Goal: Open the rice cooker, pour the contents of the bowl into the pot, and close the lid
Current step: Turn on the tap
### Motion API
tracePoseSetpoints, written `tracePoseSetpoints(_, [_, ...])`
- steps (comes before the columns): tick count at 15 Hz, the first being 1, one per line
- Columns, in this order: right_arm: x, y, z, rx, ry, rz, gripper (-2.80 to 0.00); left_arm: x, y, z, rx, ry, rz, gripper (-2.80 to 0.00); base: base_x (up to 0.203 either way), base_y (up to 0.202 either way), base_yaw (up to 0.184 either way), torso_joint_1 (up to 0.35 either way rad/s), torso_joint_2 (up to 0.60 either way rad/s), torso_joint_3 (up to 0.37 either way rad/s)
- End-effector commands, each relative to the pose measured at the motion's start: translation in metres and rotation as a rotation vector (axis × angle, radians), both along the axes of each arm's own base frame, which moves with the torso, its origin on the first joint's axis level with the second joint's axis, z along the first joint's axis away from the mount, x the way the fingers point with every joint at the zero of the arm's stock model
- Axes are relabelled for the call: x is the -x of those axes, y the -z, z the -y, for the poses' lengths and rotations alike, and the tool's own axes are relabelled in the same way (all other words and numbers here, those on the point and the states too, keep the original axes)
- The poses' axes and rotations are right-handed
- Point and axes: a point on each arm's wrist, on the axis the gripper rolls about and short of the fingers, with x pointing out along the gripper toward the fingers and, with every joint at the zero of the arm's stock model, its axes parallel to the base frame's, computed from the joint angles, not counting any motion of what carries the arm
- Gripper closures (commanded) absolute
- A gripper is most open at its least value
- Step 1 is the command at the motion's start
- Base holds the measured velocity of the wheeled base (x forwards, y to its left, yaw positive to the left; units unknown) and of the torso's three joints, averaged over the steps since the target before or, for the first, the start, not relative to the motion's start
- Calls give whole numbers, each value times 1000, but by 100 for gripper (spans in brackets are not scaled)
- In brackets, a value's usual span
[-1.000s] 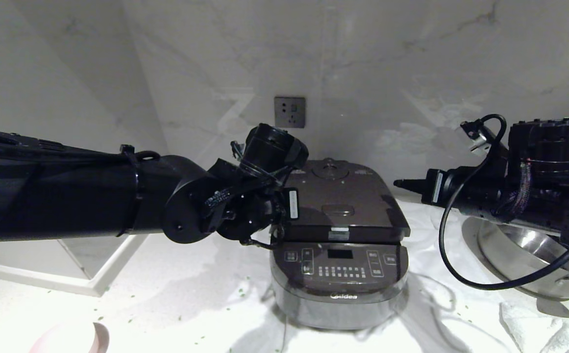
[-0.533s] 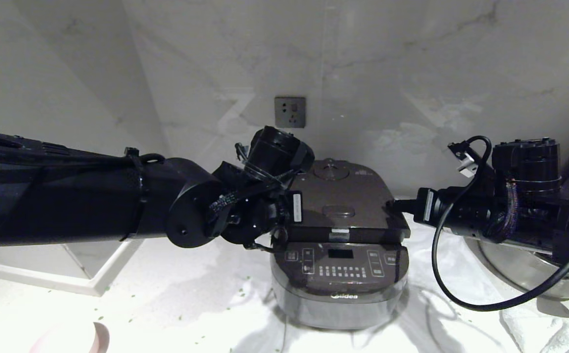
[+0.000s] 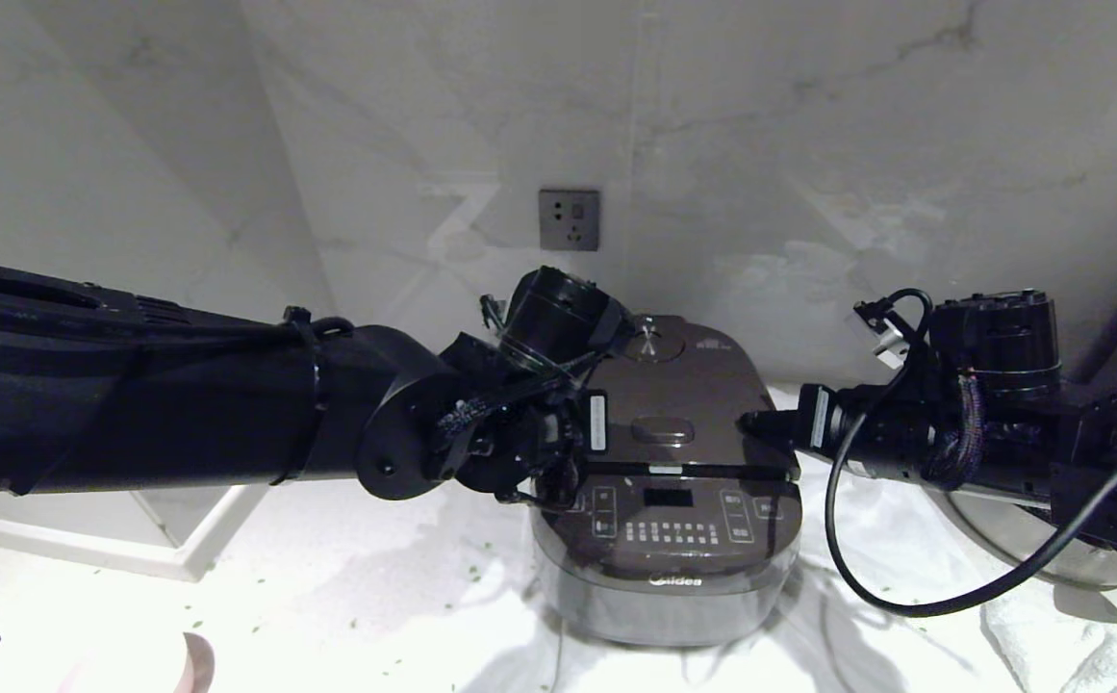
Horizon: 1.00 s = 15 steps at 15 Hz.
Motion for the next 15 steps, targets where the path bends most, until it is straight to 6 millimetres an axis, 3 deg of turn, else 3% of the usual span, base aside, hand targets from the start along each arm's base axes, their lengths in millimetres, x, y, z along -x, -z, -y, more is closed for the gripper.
tracePoseSetpoints(1, [-1,7,-1,2,-2,-24,0,-1,5,1,-11,-5,-10,0,0,0,0,0,0,0])
tracePoseSetpoints(9, [-6,35,4,-3,0,-50,0,-8,27,6,1,-23,-74,0,0,0,0,0,0,0])
tracePoseSetpoints(12, [-6,32,5,-5,2,-38,0,-8,25,6,6,-25,-70,0,0,0,0,0,0,0])
tracePoseSetpoints(15, [0,10,7,-27,6,37,0,-10,0,3,65,-36,-13,0,0,0,0,0,0,0])
